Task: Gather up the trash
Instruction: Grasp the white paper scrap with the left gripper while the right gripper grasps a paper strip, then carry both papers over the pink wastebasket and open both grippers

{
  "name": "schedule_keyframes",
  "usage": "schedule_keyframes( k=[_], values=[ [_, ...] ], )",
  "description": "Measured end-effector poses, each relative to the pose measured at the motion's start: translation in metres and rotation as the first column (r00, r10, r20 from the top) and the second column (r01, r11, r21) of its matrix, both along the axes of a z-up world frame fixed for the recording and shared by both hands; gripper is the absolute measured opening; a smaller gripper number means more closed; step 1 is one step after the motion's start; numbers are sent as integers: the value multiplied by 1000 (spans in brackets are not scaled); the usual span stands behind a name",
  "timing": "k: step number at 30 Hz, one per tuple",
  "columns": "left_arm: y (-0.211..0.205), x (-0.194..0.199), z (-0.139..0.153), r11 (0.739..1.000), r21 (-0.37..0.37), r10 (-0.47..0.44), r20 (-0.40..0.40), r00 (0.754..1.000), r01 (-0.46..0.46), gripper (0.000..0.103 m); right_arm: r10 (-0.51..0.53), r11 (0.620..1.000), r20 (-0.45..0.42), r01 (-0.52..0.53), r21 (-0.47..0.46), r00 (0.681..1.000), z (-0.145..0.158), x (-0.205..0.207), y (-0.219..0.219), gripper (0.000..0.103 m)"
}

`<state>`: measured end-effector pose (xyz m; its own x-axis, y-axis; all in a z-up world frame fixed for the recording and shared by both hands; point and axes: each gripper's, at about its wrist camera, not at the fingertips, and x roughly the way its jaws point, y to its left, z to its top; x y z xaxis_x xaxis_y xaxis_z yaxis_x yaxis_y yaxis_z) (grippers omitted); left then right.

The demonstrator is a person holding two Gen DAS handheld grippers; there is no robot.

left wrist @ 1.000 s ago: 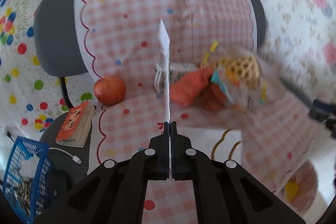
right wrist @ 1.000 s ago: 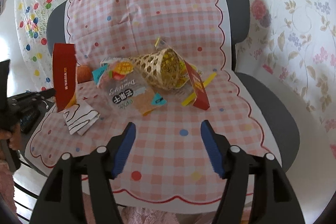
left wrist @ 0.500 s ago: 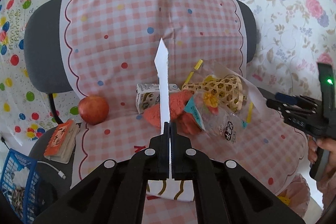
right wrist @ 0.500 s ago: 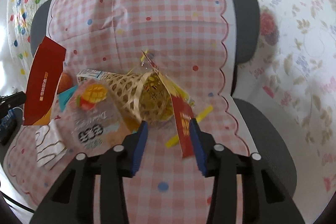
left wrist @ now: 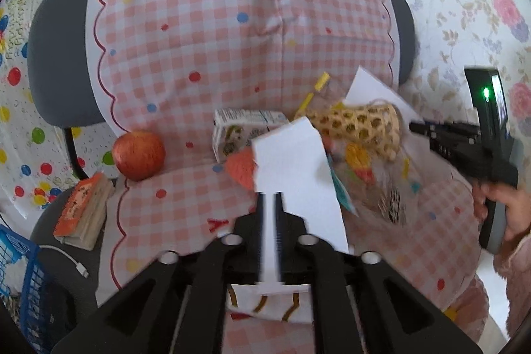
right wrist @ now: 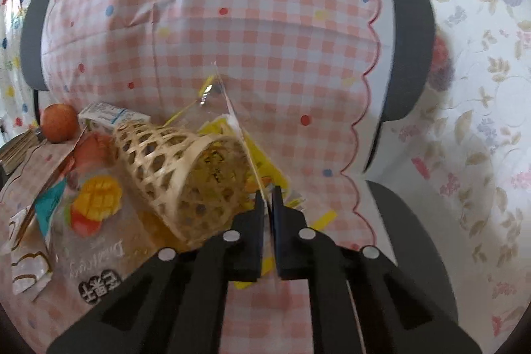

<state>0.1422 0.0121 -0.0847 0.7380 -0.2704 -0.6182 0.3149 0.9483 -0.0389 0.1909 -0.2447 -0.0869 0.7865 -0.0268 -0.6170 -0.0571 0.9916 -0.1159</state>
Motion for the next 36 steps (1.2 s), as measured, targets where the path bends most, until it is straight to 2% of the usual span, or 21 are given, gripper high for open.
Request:
schedule_keyframes(
  k=[1,2,3,9,12,17,21,23,25,27,28,32,36],
  values=[
    [-1,-3,-2,1000,3,-8,-1,1000,8,31,-9,1000,5,9,5,1000,1,-2,-2,3],
    [-1,-6,-4,1000,6,-16,-4,1000,16,47,-20,1000,14,20,10,1000,2,-4,-5,2],
    [-2,-9,-6,1000,7,-21,-5,1000,21,51,-27,1000,21,27,15,999,3,-7,-7,2],
    [-18,-21,-13,999,-6,-45,-31,999,44,51,-91,995,84,87,45,992,18,-35,-27,1],
    [-32,-18,-15,999,16,-32,-48,998,33,51,-106,992,96,99,73,990,27,-53,-36,1],
    [-57,-7,-17,996,94,16,-68,998,-10,51,-98,991,97,88,105,990,33,-78,-42,1],
    [-76,4,-28,975,213,72,-73,995,-55,51,-89,989,88,77,128,992,31,-87,-44,1],
    [-79,10,-35,965,248,105,-75,992,-84,50,-88,987,84,75,141,993,29,-89,-46,1],
    [-76,14,-37,960,256,137,-73,988,-115,46,-86,986,82,73,151,993,27,-92,-47,2],
    [-72,14,-36,954,263,165,-55,985,-145,31,-86,985,80,72,155,993,26,-94,-48,2],
    [-66,13,-34,954,253,176,-47,983,-159,27,-86,985,83,72,157,993,27,-96,-49,1],
    [-43,6,-12,962,182,202,33,979,-205,4,-102,982,107,83,170,989,33,-103,-53,1],
    [-12,-2,17,980,44,190,64,980,-193,1,-117,978,133,91,189,984,42,-113,-56,1]
  ],
)
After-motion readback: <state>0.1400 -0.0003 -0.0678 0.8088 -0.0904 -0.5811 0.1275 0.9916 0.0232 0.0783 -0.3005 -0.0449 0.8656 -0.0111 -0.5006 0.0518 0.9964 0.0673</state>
